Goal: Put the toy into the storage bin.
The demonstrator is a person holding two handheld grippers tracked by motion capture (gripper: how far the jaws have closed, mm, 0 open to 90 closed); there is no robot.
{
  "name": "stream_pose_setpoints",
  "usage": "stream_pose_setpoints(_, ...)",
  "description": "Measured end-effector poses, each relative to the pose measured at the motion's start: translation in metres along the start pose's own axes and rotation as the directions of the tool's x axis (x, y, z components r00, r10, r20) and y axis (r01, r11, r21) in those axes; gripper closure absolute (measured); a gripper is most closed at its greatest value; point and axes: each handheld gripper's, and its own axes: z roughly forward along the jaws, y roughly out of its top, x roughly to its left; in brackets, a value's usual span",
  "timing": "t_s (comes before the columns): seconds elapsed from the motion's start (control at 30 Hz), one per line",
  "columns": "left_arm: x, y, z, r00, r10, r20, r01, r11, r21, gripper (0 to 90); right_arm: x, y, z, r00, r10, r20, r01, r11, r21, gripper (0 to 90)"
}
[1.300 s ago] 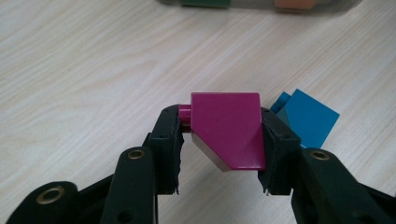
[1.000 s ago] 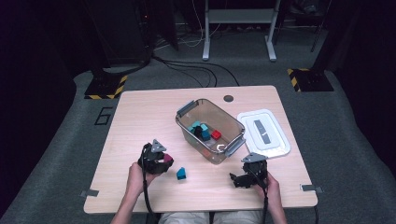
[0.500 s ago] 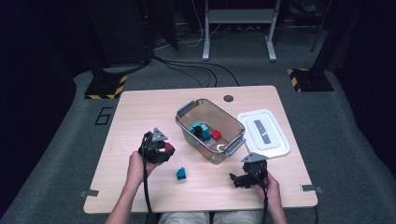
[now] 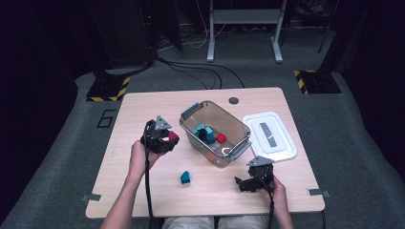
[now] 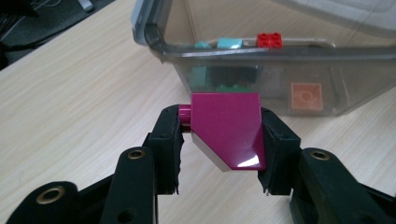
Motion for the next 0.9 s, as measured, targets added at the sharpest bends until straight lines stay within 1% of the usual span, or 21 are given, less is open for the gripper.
stream_pose_setpoints(0.03,0.001,0.003,-0.001,1.0000,0.009,-0.002,-0.009,1.0000,0.003,56.3,0.000,0.000,0.000,1.0000,0.000,0.000,0.000,1.000,0.000,0.0)
stream_pose_setpoints(0.23,0.002,0.023,-0.001,0.9997,0.023,-0.008,-0.023,0.9996,-0.014,56.3,0.000,0.000,0.000,1.0000,0.000,-0.001,0.000,1.000,0.000,0.0)
stream_pose_setpoints(0.4,0.000,0.038,0.003,0.9993,0.037,-0.004,-0.037,0.9992,-0.017,56.3,0.000,0.000,0.000,1.0000,0.000,0.000,0.000,1.000,0.000,0.0)
stream_pose_setpoints(0.43,-0.001,0.042,0.005,0.9994,0.033,-0.001,-0.033,0.9992,-0.020,56.3,0.000,0.000,0.000,1.0000,0.000,-0.001,0.000,1.000,0.001,0.0)
stream_pose_setpoints(0.47,-0.001,0.047,0.007,0.9991,0.041,-0.002,-0.041,0.9990,-0.019,56.2,0.000,0.000,0.000,1.0000,0.000,0.000,0.000,1.000,0.000,0.0)
stream_pose_setpoints(0.67,-0.003,0.063,0.020,0.9990,0.041,0.017,-0.041,0.9992,-0.004,56.2,0.000,0.000,0.000,1.0000,-0.001,-0.001,0.001,1.000,0.000,0.0)
stream_pose_setpoints(0.9,-0.006,0.074,0.041,0.9983,0.046,0.035,-0.047,0.9987,0.020,56.3,0.000,0.000,0.000,1.0000,-0.001,-0.001,0.001,1.000,0.000,0.0)
